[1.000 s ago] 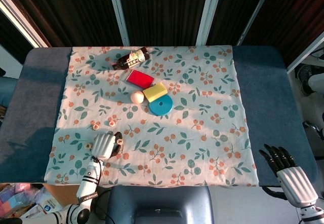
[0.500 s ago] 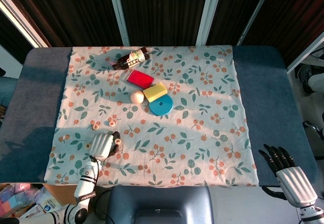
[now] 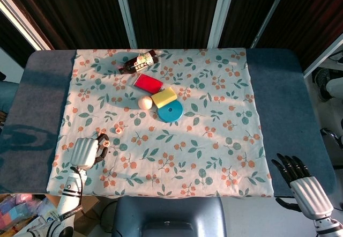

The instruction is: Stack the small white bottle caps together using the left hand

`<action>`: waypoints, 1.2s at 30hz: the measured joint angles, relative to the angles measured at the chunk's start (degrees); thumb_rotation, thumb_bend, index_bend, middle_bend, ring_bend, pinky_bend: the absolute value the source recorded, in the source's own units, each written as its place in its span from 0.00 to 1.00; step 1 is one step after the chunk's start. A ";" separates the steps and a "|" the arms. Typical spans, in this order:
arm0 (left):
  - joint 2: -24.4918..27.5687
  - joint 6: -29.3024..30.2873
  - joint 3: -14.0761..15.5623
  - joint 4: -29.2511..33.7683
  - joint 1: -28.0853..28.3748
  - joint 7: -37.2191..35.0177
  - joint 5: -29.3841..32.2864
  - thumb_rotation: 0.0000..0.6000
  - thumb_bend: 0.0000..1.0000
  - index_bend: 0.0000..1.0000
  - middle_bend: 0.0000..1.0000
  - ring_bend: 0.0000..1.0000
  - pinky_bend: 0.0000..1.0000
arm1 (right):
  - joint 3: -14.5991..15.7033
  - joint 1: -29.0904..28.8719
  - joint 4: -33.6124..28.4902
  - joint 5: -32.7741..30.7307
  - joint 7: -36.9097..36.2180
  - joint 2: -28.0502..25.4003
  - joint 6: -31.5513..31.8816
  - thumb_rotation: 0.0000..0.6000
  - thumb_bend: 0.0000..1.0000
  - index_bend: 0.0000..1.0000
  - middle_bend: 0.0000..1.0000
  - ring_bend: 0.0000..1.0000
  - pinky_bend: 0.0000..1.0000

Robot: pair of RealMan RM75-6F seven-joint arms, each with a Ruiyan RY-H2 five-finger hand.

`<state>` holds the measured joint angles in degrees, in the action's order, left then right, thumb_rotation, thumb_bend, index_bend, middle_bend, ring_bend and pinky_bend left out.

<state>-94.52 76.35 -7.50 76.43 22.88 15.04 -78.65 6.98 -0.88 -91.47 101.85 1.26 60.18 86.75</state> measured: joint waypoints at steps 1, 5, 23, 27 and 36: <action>0.83 0.31 0.38 0.30 -0.60 -0.32 -0.24 1.00 0.40 0.56 1.00 1.00 1.00 | -0.07 0.01 -0.01 -0.11 0.03 0.01 -0.01 1.00 0.18 0.00 0.00 0.00 0.00; 2.24 1.01 2.30 0.51 -2.53 -1.70 -0.94 1.00 0.40 0.56 1.00 1.00 1.00 | 0.06 -0.08 -0.09 0.06 0.34 0.08 -0.30 1.00 0.18 0.00 0.00 0.00 0.00; -0.99 -1.60 2.19 -6.76 -2.95 -3.05 0.72 1.00 0.40 0.55 1.00 1.00 1.00 | 0.05 0.01 0.05 0.02 -0.02 -0.03 0.00 1.00 0.18 0.00 0.00 0.00 0.00; -0.88 -1.70 2.35 -7.13 -3.26 -3.59 0.68 1.00 0.40 0.55 1.00 1.00 1.00 | 0.04 -0.04 -0.07 -0.03 0.27 0.06 -0.19 1.00 0.18 0.00 0.00 0.00 0.00; -1.20 -2.57 2.48 -8.73 -3.63 -4.94 0.96 1.00 0.40 0.54 1.00 1.00 1.00 | 0.05 -0.04 -0.16 -0.07 0.55 0.15 -0.30 1.00 0.18 0.00 0.00 0.00 0.00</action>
<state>-95.71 73.78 -5.02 67.70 19.26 10.10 -77.69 7.02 -0.92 -91.63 101.77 1.81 60.33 86.45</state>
